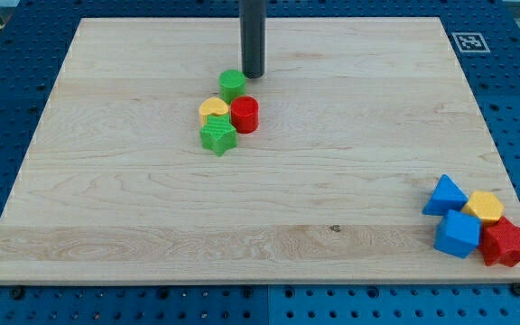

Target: Nudge the green circle a bit down

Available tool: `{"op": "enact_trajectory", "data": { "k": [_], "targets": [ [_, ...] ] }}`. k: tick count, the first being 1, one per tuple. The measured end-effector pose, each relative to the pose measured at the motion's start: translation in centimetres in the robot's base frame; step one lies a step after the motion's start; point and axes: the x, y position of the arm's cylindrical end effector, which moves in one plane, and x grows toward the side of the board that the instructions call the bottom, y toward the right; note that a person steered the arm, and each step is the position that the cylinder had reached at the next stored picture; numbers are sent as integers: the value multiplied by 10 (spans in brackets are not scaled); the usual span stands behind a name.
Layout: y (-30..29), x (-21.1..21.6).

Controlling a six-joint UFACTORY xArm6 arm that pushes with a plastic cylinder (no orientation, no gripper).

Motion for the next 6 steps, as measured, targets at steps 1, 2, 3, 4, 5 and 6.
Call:
{"op": "enact_trajectory", "data": {
  "k": [1,2,3,4,5,6],
  "targets": [
    [-18,-4],
    [-34,-4],
    [-43,1],
    [-45,12],
    [-43,25],
    [-38,42]
  ]
}}
